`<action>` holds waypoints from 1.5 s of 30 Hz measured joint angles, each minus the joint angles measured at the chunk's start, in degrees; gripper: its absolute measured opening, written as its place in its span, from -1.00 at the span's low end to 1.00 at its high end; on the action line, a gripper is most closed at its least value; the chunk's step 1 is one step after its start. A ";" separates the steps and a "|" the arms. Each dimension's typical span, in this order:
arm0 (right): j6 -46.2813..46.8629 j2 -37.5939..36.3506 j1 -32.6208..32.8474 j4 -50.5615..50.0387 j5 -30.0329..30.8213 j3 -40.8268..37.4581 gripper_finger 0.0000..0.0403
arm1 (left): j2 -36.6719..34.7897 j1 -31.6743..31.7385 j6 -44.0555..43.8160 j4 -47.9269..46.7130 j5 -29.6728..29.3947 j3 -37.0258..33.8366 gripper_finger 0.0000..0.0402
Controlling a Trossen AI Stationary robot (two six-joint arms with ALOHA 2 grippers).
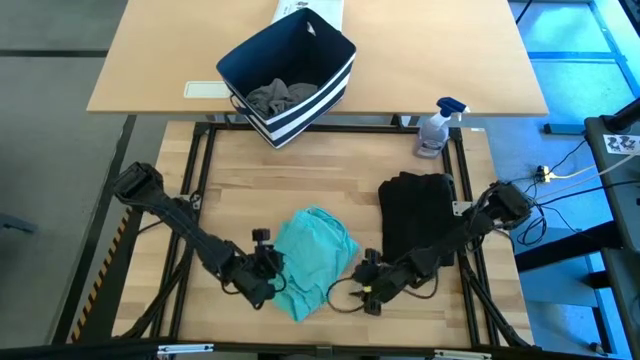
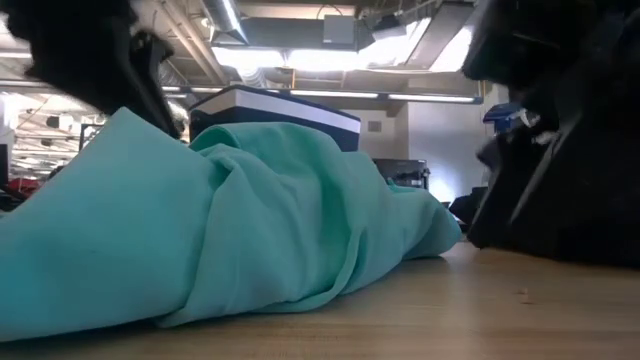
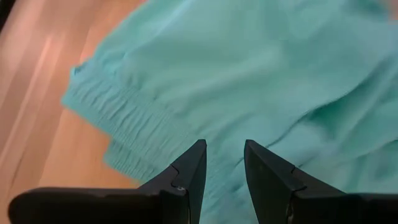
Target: Fold Laundry from Bin
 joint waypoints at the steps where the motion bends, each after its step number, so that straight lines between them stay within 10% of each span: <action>1: 1.97 0.00 -0.01 5.42 -0.52 -2.43 0.22 | -0.12 0.44 -0.17 0.30 0.21 -1.01 -0.49; 7: 13.65 0.07 -0.58 29.85 2.56 -13.37 0.22 | -1.18 2.74 -0.06 14.74 6.87 -8.27 -0.49; 15: 18.80 0.11 -8.08 28.87 3.12 -14.57 0.22 | -0.69 3.91 -3.26 28.29 16.14 -11.98 -0.49; 37: 10.59 0.13 -27.53 33.07 -19.53 -14.55 0.22 | -1.22 2.27 1.41 25.35 11.82 -8.97 -0.49; 45: 11.23 0.13 -27.95 32.94 -18.02 -14.55 0.20 | -1.23 2.27 1.37 24.95 11.64 -8.97 -0.49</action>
